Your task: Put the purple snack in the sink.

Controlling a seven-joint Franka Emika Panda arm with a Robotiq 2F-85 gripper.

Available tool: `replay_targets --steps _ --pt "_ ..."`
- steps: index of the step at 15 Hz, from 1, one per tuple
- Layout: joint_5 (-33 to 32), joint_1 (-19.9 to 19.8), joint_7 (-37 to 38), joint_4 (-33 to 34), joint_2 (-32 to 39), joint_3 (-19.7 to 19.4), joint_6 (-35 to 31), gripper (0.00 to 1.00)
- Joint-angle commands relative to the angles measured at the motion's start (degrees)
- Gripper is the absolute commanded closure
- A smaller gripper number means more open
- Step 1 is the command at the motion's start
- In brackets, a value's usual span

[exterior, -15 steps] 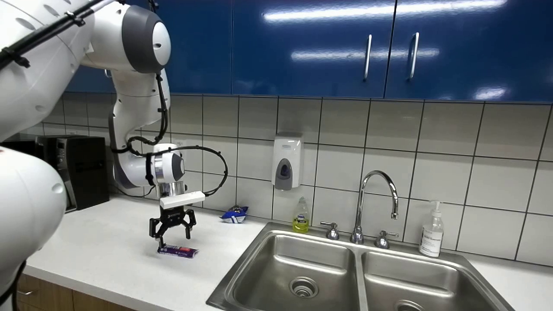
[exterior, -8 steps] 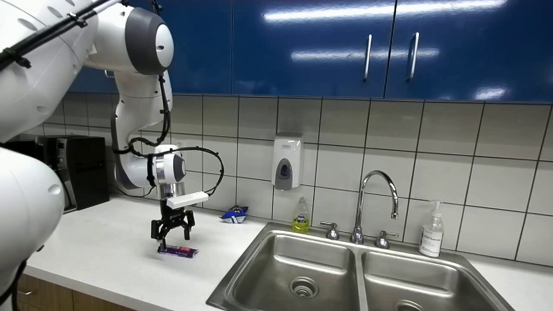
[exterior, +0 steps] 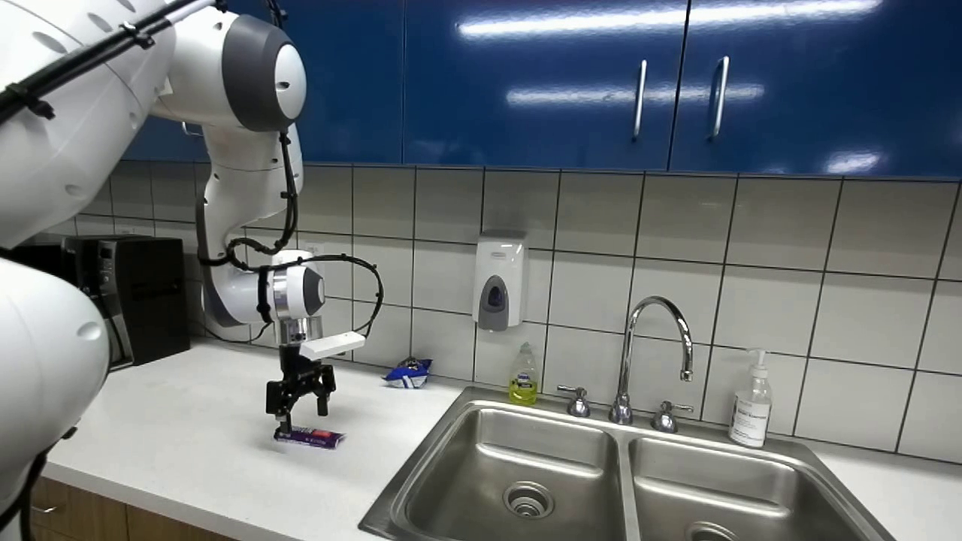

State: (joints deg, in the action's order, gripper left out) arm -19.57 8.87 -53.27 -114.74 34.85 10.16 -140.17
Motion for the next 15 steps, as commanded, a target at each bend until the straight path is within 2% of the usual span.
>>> replay_targets --steps 1,7,15 --pt "-0.23 -0.28 0.19 0.09 0.11 0.31 0.14 0.00" --pt "-0.24 -0.27 0.20 0.09 0.28 0.32 0.13 0.00" --pt "1.42 -0.29 3.86 0.82 1.82 0.47 -1.18 0.00"
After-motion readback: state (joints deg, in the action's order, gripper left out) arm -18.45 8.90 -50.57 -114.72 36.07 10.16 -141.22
